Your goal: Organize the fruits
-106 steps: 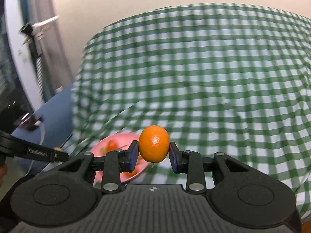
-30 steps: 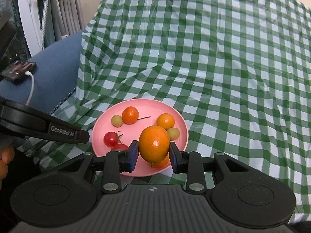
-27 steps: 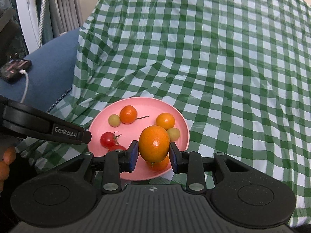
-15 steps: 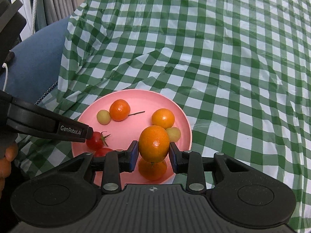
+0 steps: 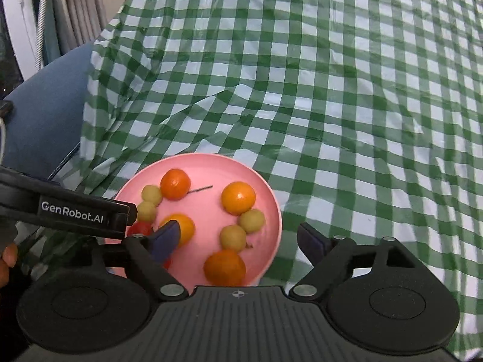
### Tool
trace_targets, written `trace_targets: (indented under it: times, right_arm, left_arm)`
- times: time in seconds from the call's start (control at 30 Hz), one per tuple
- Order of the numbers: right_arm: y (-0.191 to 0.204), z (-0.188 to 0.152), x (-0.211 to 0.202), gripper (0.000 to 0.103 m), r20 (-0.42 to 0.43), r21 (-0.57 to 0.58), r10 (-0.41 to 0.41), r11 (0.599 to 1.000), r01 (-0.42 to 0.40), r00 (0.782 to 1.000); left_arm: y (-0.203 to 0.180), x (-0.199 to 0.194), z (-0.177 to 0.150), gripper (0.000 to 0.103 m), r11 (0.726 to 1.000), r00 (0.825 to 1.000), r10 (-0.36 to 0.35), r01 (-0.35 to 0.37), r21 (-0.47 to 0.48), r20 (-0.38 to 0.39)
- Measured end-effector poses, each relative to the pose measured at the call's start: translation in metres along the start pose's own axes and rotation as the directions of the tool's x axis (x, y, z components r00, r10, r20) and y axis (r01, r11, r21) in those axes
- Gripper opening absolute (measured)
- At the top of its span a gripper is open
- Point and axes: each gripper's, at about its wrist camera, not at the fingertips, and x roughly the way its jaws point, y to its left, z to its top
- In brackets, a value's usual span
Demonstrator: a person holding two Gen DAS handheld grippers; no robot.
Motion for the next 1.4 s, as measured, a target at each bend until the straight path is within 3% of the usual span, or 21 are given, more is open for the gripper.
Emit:
trace_targets:
  times: [0.3, 0.53, 1.03, 1.4]
  right_arm:
    - [0.016, -0.031, -0.072, 0.098, 0.070, -0.042, -0.045, 0.998, 0.048, 0.997]
    - [0.022, -0.044, -0.110, 0.102, 0.152, -0.025, -0.070, 0.997, 0.074, 0.986]
    - [0.017, -0.061, -0.151, 0.102, 0.226, 0.028, -0.070, 0.997, 0.066, 0.972]
    - [0.015, -0.065, -0.162, 0.102, 0.245, 0.032, -0.073, 0.997, 0.068, 0.967]
  left_arm:
    - [0.009, -0.066, -0.054, 0.103, 0.999, 0.999, 0.026, -0.025, -0.036, 0.034]
    - [-0.001, -0.105, -0.087, 0.103, 0.993, 0.988, 0.114, -0.112, -0.025, 0.103]
    - [-0.018, -0.142, -0.105, 0.103, 0.993, 0.978, 0.122, -0.121, -0.017, 0.168]
    - [-0.017, -0.149, -0.109, 0.103, 0.992, 0.978, 0.125, -0.126, -0.010, 0.167]
